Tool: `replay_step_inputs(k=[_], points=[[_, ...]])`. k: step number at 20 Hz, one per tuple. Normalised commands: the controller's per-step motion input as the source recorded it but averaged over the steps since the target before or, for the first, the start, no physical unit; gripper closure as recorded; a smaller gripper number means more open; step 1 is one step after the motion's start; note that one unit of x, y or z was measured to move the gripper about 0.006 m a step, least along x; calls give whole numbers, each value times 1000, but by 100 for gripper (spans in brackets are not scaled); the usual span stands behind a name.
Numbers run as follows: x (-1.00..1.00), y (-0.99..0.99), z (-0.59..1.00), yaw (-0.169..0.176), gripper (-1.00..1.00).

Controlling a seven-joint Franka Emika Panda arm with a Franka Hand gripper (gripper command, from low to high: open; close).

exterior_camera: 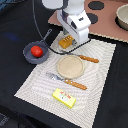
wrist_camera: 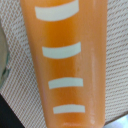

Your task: Interact with the objects in diverse but meaningful ways.

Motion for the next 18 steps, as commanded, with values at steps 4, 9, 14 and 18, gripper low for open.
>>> replay_step_inputs(k=[4,9,14,18], points=[[15,64,594,27,-100],[125,29,543,6,-100],[201,-14,553,0,-100],[202,-96,561,0,-100]])
